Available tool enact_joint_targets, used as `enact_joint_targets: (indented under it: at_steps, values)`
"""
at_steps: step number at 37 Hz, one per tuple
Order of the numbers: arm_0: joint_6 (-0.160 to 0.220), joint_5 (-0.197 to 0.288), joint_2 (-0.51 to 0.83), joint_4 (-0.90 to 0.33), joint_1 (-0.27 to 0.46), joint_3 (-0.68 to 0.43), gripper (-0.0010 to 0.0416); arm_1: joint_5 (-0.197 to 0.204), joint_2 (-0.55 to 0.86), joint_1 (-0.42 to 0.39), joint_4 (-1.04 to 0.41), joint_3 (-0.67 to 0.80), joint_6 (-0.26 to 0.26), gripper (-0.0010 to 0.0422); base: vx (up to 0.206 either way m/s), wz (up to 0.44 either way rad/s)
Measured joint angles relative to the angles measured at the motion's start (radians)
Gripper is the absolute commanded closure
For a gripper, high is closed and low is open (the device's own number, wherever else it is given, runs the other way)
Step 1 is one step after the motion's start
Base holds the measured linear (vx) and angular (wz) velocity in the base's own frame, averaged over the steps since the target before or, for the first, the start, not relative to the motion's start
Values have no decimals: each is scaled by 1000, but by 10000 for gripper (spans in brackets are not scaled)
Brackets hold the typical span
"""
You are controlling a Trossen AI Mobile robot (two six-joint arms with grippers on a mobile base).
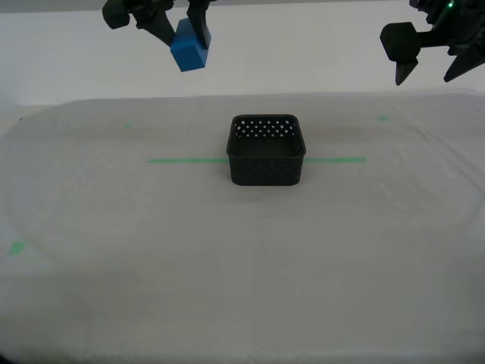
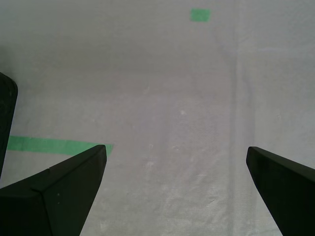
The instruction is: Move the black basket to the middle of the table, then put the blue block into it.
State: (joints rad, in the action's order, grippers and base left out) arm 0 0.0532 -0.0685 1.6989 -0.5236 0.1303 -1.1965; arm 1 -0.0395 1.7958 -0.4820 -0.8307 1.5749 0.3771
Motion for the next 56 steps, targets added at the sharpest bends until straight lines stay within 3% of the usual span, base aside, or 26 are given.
enact_joint_targets:
  at_steps: [15, 29, 43, 50, 56]
  values:
    - [0, 0, 0, 0, -1, 0, 7, 1, 0, -57, 68, 11, 62, 413, 0, 0]
    - [0, 0, 0, 0, 0, 0, 7, 49, 21, -137, 180, 17, 82, 413, 0, 0]
    - [0, 0, 0, 0, -2, 0, 7, 53, 255, -158, 180, 114, 74, 413, 0, 0]
    - [0, 0, 0, 0, 0, 0, 7, 53, 378, -159, 118, 245, 65, 413, 0, 0]
    - [0, 0, 0, 0, -1, 0, 7, 53, 496, -161, 18, 412, 27, 413, 0, 0]
